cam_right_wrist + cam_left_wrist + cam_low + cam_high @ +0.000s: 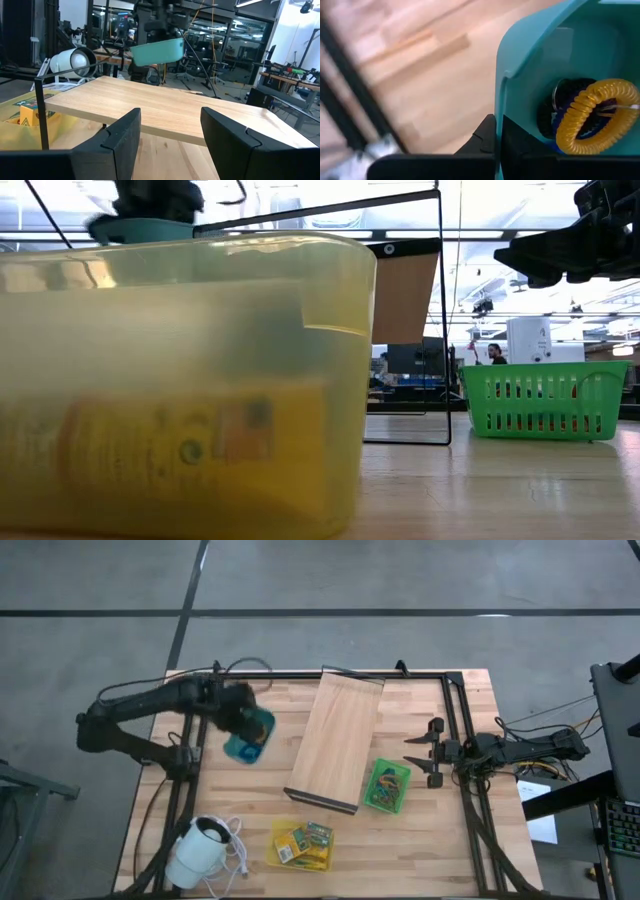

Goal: Pick & Place Office Desk Supplies
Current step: Put the blue bin on the shelf, then put the green bin on the shelf

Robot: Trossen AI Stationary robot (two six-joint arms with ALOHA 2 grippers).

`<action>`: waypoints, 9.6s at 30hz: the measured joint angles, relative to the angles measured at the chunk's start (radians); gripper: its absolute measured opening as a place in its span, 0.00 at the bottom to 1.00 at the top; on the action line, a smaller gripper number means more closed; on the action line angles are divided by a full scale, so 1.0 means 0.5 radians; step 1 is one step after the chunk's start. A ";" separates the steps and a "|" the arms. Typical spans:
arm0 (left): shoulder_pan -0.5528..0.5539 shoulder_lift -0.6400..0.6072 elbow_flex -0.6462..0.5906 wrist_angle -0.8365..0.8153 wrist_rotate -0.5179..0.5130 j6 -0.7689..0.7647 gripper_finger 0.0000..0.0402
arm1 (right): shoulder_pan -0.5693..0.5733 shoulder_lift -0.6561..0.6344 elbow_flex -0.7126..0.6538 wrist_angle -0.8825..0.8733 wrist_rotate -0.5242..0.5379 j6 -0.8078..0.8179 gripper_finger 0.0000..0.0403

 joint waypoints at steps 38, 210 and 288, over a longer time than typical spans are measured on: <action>0.578 1.770 2.113 -0.097 0.393 1.552 0.01 | 0.000 0.000 0.000 0.000 0.000 0.000 0.51; -0.394 -2.174 -2.561 2.858 0.190 2.190 0.36 | 0.000 0.001 0.000 0.000 0.000 0.000 0.51; -0.394 -2.173 -2.562 2.859 0.189 2.190 0.36 | 0.000 2.140 1.086 -1.510 0.101 1.115 0.27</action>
